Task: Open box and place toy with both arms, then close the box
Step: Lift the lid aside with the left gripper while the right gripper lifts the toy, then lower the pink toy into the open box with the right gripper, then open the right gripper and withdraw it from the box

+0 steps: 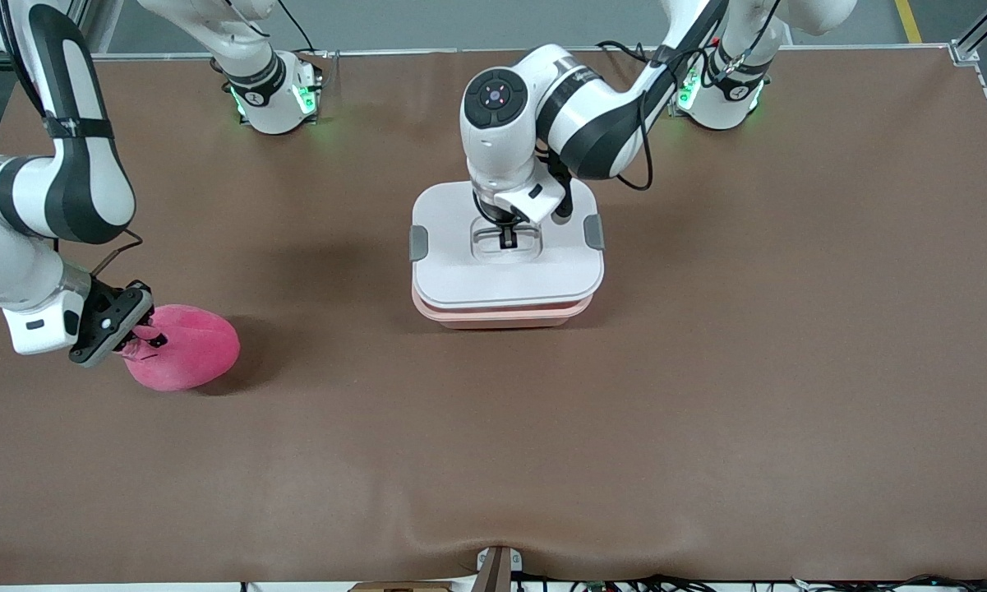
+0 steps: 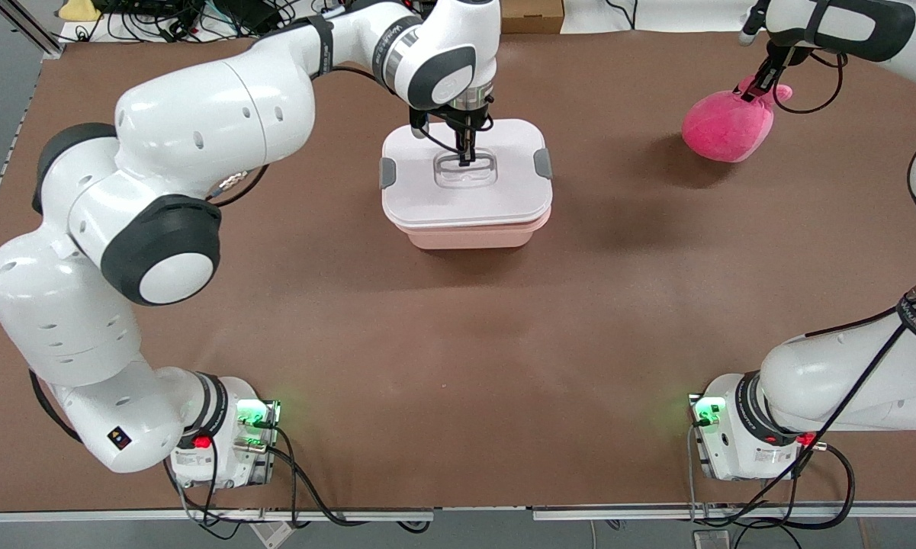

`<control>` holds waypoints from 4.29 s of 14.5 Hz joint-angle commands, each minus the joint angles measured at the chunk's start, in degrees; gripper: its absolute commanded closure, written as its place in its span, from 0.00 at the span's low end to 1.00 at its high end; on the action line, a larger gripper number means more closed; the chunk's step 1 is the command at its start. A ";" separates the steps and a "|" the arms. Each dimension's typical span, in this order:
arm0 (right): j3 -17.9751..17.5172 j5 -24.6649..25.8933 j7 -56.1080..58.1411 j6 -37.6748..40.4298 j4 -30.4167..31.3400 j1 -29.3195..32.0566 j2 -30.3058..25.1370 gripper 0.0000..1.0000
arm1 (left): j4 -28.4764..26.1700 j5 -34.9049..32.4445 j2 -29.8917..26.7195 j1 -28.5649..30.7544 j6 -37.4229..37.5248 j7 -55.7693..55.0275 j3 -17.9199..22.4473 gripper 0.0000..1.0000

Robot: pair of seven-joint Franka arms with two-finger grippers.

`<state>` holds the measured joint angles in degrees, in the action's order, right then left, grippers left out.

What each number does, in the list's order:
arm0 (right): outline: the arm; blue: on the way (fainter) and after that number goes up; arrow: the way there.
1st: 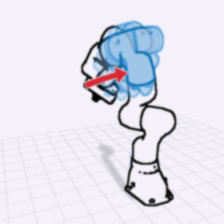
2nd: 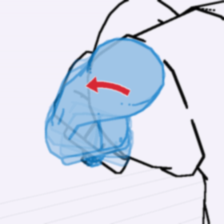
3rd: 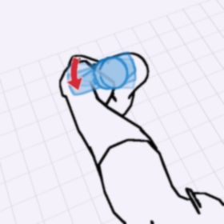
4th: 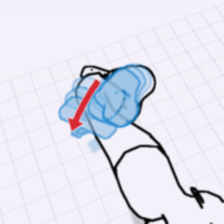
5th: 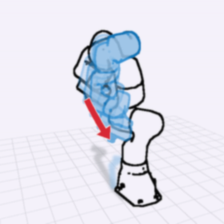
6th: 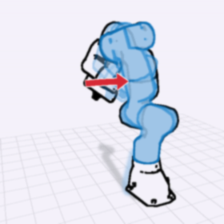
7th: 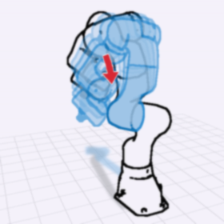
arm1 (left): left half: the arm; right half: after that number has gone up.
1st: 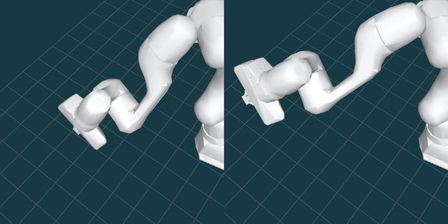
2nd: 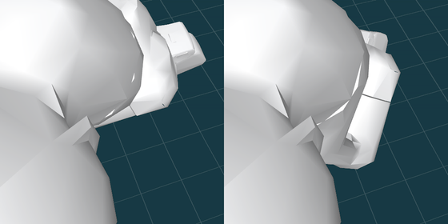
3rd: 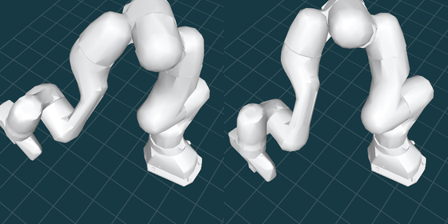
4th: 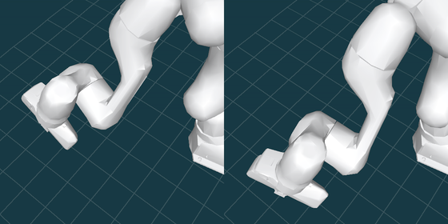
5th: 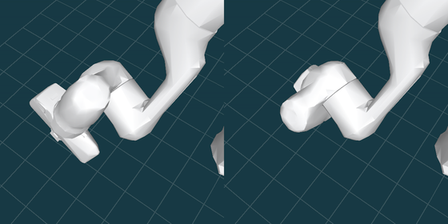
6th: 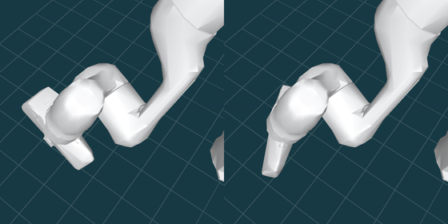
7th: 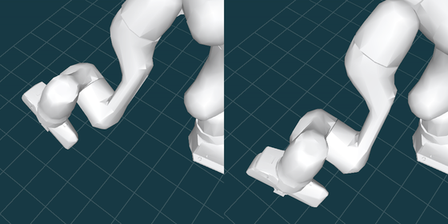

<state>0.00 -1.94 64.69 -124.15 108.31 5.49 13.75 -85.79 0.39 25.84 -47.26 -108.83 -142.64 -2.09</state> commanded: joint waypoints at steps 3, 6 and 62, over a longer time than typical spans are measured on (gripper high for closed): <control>-0.09 4.31 0.96 1.01 -1.53 -1.36 -0.39 1.00 | -0.52 -0.83 -2.37 0.67 0.81 2.62 0.68 1.00; -0.09 5.53 4.19 1.10 -2.14 -4.33 -0.56 1.00 | -0.69 -0.83 -3.51 2.78 0.81 5.26 0.77 1.00; 0.17 29.01 -7.56 28.79 -22.80 -57.09 8.58 0.00 | -1.22 -2.50 -3.69 33.19 2.75 49.56 0.51 1.00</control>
<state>0.89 28.13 58.13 -96.49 86.73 -52.64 22.03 -87.12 -1.14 22.36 -14.23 -105.72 -93.82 -1.23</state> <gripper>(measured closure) 0.000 0.930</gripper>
